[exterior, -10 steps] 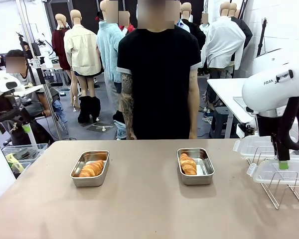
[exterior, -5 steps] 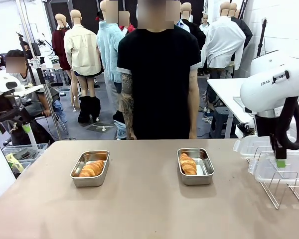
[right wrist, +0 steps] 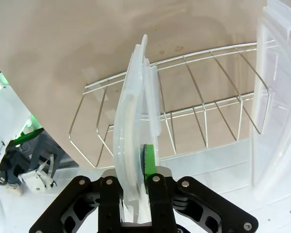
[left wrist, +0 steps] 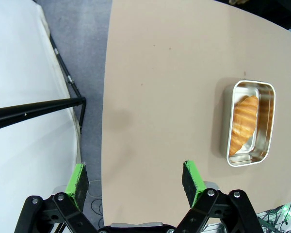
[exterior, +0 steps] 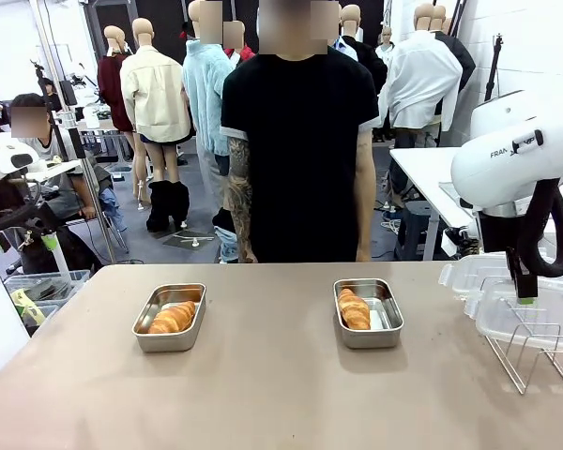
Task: Place the bread in airtight containers.
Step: Pick up one Airtight Container lid and hand it to the human, then release when the human grabs the Airtight Container lid.
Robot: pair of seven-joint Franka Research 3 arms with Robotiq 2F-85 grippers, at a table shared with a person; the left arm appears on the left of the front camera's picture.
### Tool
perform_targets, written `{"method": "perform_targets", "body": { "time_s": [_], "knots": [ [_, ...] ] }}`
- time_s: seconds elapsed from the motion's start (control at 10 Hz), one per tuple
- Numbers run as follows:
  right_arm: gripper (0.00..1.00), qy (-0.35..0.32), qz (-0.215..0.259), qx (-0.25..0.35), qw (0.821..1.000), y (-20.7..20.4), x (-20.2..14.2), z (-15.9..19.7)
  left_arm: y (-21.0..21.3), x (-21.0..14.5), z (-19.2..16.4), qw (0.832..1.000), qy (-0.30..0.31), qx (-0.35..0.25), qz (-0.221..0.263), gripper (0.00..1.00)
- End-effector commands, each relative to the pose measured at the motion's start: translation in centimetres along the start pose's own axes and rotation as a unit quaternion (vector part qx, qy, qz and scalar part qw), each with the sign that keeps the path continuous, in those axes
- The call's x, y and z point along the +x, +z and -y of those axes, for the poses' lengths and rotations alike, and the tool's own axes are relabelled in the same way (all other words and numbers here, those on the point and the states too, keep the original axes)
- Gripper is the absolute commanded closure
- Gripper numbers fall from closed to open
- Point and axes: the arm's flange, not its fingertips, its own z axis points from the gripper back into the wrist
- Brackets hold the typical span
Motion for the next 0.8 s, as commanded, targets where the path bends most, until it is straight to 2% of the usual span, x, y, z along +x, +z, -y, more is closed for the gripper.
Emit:
{"method": "perform_targets", "body": {
  "time_s": [0.0, 0.2, 0.3, 0.6, 0.7],
  "knots": [
    [1.0, -0.001, -0.009, 0.011, 1.0, 0.2, -0.1, 0.0, 0.0, -0.2, 0.0, 1.0, 0.01, 0.003, 0.009, 0.0],
    [1.0, -0.025, 0.002, 0.017, 1.0, 0.6, -0.1, 0.0, 0.0, -0.2, 0.0, 1.0, 0.01, 0.003, 0.009, 0.0],
    [1.0, -0.001, 0.0, 0.0, 1.0, 0.1, 0.0, 0.0, 0.0, -0.2, 0.0, 1.0, 0.01, 0.003, 0.009, 0.0],
    [1.0, -0.004, 0.002, 0.0, 1.0, 0.2, -0.2, 0.1, 0.0, -0.2, 0.0, 1.0, 0.01, 0.003, 0.009, 0.0],
    [1.0, 0.0, 0.012, -0.008, 1.0, 1.6, -0.6, -0.8, 0.0, -0.2, 0.0, 1.0, 0.01, 0.003, 0.009, 0.0]
  ]
}}
